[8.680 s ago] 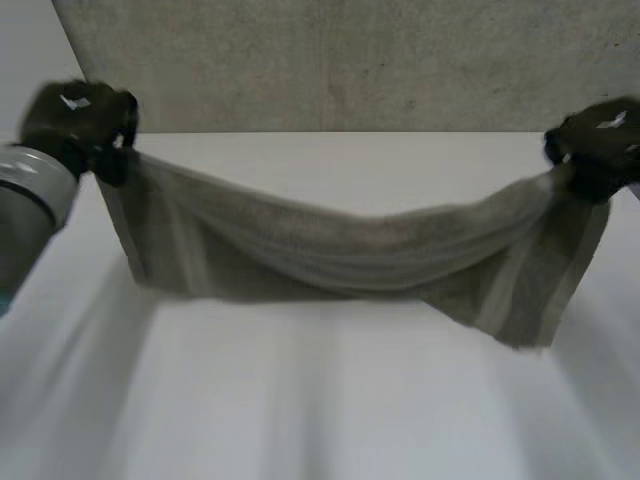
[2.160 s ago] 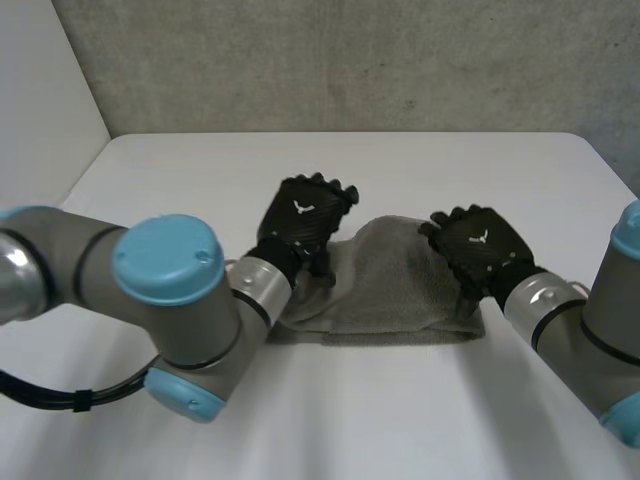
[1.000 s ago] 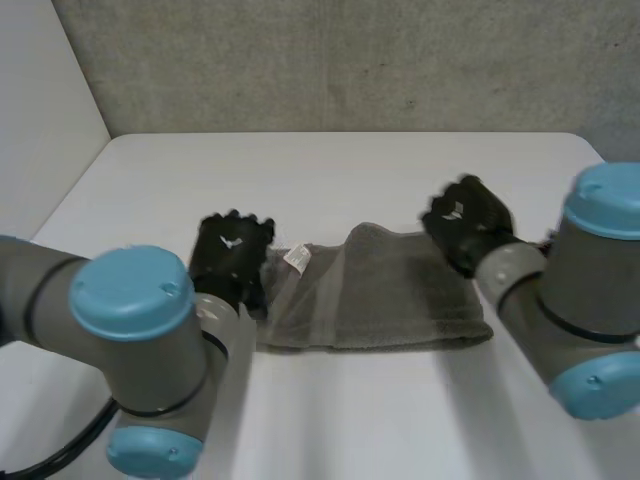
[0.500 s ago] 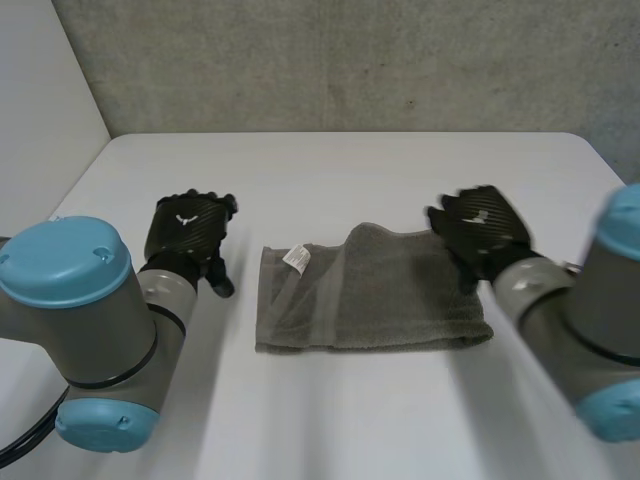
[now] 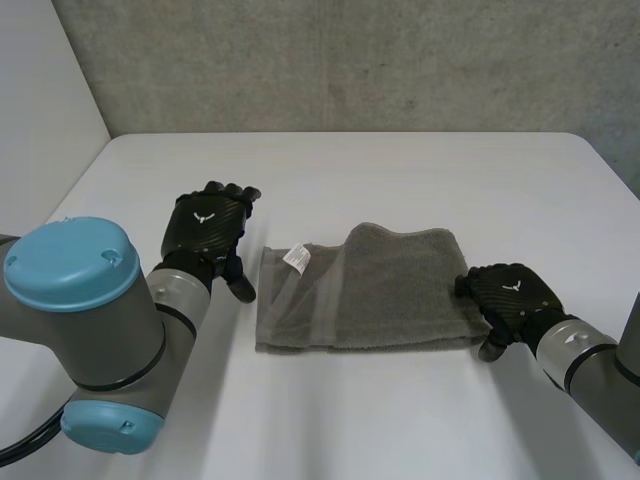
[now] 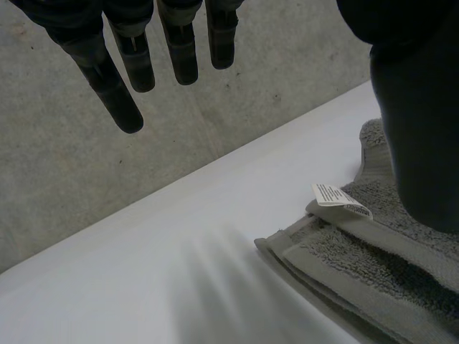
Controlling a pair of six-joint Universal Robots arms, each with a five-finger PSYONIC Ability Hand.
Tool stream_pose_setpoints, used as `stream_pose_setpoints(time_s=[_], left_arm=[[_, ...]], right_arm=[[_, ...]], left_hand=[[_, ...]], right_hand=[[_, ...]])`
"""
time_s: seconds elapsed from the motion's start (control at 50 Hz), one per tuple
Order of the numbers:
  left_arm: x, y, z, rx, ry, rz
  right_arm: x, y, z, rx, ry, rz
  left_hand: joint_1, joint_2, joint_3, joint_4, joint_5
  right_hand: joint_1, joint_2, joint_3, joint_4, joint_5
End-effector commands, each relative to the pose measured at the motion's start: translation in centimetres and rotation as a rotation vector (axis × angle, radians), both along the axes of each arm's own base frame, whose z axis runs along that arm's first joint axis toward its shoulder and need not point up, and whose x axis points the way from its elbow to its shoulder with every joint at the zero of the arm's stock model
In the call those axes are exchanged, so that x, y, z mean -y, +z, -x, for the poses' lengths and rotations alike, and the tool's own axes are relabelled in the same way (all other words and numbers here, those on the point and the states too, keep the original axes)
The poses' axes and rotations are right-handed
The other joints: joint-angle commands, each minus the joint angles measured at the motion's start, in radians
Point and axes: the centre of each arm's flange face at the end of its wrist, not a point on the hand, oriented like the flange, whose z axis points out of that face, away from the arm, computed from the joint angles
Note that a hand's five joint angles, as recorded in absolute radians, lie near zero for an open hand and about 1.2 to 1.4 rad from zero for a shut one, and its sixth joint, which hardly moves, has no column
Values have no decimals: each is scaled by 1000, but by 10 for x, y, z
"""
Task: Fold the towel.
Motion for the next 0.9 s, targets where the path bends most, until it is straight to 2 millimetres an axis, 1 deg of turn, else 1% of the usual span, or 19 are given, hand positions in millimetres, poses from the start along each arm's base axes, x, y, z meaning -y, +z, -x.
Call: stream_pose_setpoints(time_s=[0.02,0.14,0.18,0.26,0.36,0.4,0.46,0.5,0.52,0.56,0.58,0.6,0.62,0.68,0.72,0.74,0.78,0.84,0.9], left_arm=[[-1,-1,0,-6,0,-5],[-1,-2,-1,-3,0,-9],[-1,-2,-1,-4,0,-8],[-1,-1,-1,-5,0,-6],[0,1,-2,-7,3,0],[1,3,-3,-12,7,5],[2,8,-4,-19,13,16],[6,17,-11,-32,39,39],[6,17,-11,-32,39,39],[17,28,-24,-47,85,64],[17,28,-24,-47,85,64],[22,33,-31,-55,110,78],[25,38,-35,-62,125,88],[27,41,-39,-70,136,95],[28,44,-41,-82,144,99],[28,44,-41,-82,144,99],[28,44,-42,-88,148,95],[27,42,-43,-90,148,87],[26,41,-43,-92,145,86]], right_arm=[[5,-6,-2,9,-3,16],[8,-9,-2,6,-8,21],[10,-8,-2,7,-10,30],[15,-3,-3,3,-13,53],[26,17,-14,5,3,133],[22,37,-40,12,68,195],[17,49,-55,18,106,224],[2,67,-86,24,193,259],[2,67,-86,24,194,259],[-19,84,-122,45,308,309],[-19,85,-122,45,309,309],[-30,86,-140,54,368,319],[-41,84,-157,57,420,322],[-50,78,-170,56,462,314],[-69,59,-189,35,540,265],[-69,59,-189,35,540,264],[-83,31,-199,-23,597,210],[-85,18,-200,-76,604,212],[-83,19,-200,-82,591,218]], left_hand=[[-98,-82,-74,-291,-223],[-95,-80,-71,-288,-220],[-95,-80,-71,-288,-220],[-95,-80,-71,-288,-220],[-95,-80,-71,-288,-220],[-95,-80,-71,-288,-220],[-95,-80,-71,-288,-220],[-95,-80,-71,-288,-220],[-95,-80,-71,-288,-220],[-95,-80,-71,-288,-220],[-95,-80,-71,-288,-220],[-98,-82,-74,-291,-223],[-98,-82,-74,-291,-223],[-95,-80,-71,-288,-220],[-95,-80,-71,-288,-220],[-95,-80,-71,-288,-220],[-95,-80,-71,-288,-220],[-95,-80,-71,-288,-220],[-98,-82,-74,-291,-223]], right_hand=[[215,212,213,215,204],[586,582,584,585,575],[927,923,925,926,916],[928,925,926,928,917],[928,925,926,928,917],[928,925,926,928,917],[928,925,926,928,917],[928,925,926,928,917],[928,925,926,928,917],[928,925,926,928,917],[928,925,926,928,917],[928,925,926,928,917],[928,925,926,928,917],[928,925,926,928,917],[928,925,926,928,917],[928,925,926,928,917],[928,925,926,928,917],[928,925,926,928,917],[832,829,831,832,822]])
